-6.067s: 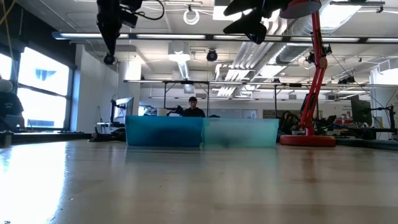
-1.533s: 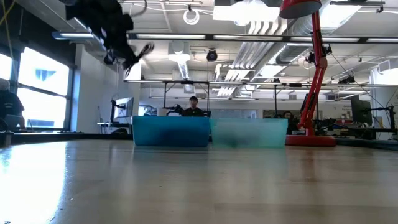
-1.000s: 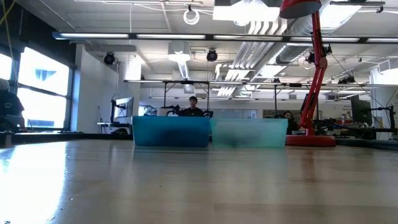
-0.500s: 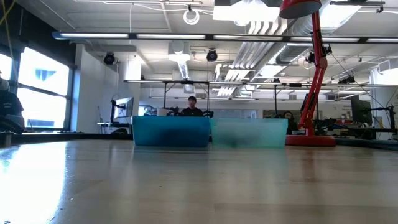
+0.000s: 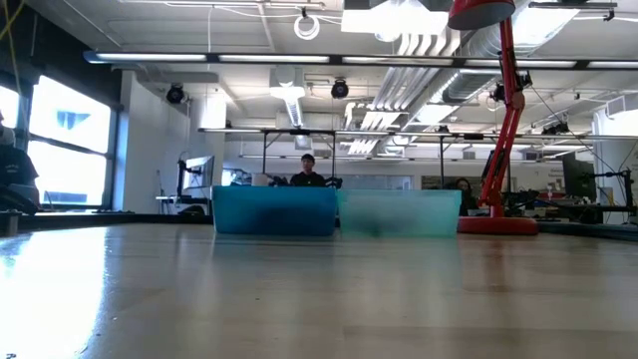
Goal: Pick & Place USB Port
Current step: Put the black USB cable into the green bin
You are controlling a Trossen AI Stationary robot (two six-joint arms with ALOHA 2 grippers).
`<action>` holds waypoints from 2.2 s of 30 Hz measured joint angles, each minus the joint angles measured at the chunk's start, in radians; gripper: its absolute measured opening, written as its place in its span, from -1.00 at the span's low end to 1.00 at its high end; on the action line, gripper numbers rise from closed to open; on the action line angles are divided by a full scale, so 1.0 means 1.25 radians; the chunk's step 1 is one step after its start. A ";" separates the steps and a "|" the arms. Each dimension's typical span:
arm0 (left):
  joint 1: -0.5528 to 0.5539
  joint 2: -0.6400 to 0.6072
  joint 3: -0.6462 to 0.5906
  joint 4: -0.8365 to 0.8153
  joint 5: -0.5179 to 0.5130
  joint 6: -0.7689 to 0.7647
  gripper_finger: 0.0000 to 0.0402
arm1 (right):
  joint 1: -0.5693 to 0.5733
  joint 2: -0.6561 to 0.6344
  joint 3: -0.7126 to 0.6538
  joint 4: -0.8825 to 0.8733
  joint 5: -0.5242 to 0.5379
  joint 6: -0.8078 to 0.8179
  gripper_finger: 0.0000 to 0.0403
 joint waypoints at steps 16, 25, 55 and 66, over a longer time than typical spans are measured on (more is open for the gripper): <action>0.021 0.036 -0.001 -0.030 -0.014 -0.003 -0.79 | -0.018 0.049 0.002 0.047 -0.039 -0.015 0.03; 0.021 0.058 0.000 -0.031 -0.054 -0.021 -0.79 | -0.050 0.049 0.002 0.022 -0.088 -0.020 -0.69; 0.148 -0.188 0.001 -0.519 -0.291 0.194 0.22 | -0.092 -0.088 0.001 -0.348 0.019 -0.057 -0.94; 0.127 -0.281 0.001 -0.730 -0.253 0.166 0.88 | -0.200 -0.073 0.000 -0.605 0.279 0.012 -0.94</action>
